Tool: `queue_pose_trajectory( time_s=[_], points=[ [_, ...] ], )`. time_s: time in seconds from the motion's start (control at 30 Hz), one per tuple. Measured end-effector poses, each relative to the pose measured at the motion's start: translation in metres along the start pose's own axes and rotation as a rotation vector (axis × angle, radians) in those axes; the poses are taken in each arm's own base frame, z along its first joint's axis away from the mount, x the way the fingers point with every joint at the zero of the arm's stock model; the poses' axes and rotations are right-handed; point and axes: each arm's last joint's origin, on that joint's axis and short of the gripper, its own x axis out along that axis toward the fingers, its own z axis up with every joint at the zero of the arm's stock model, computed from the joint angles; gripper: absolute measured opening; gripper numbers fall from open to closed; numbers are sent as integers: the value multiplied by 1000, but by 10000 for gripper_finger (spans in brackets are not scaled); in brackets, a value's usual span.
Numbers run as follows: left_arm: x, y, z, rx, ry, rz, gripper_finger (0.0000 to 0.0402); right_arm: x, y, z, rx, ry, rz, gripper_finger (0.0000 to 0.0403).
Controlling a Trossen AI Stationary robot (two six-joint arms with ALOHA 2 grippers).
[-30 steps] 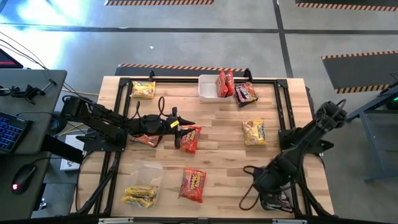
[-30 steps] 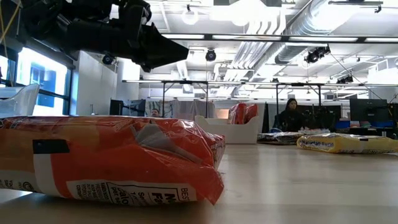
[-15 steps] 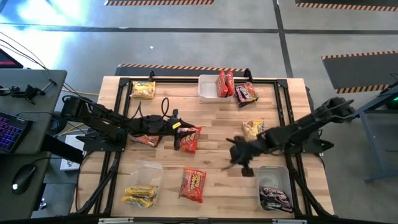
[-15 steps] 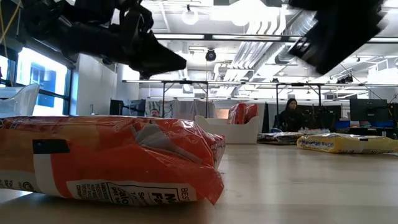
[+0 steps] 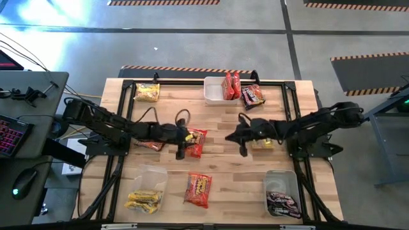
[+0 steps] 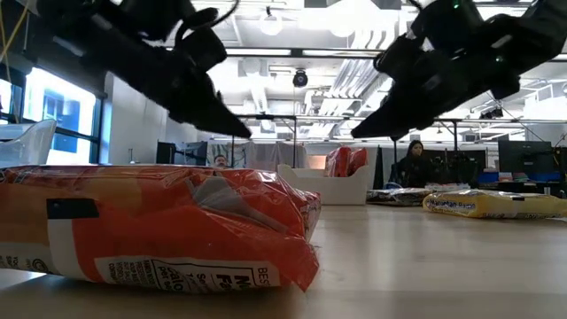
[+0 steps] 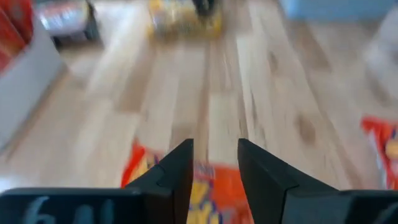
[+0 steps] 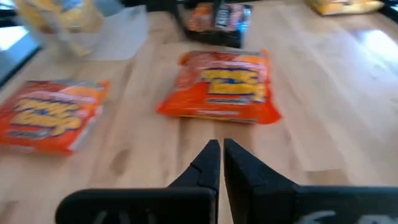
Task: Sort Maruchan noodles
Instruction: Put the orange noodle pack into the white bin
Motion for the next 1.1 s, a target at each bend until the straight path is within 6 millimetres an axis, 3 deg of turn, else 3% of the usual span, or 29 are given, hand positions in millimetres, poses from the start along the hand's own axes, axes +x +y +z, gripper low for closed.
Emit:
queue_pose_trajectory(
  time_s=[0.17,0.43,0.67,0.77,0.93,1.1],
  points=[
    [-3,-18,7,90,204,36,140,0,-8,1,-16,-2,-38,5],
    [-4,-39,-1,168,262,43,179,-1,-12,1,-5,-5,-93,5],
    [20,-53,-25,356,342,52,180,-1,-12,1,-3,-7,-102,5],
    [30,-57,-26,411,357,90,179,-1,-12,1,-3,-7,-99,5],
    [43,-60,-23,432,374,123,153,-1,-12,1,-3,-8,-99,5],
    [45,-61,-20,428,371,108,75,-1,-12,1,77,-17,-97,5]
  ],
)
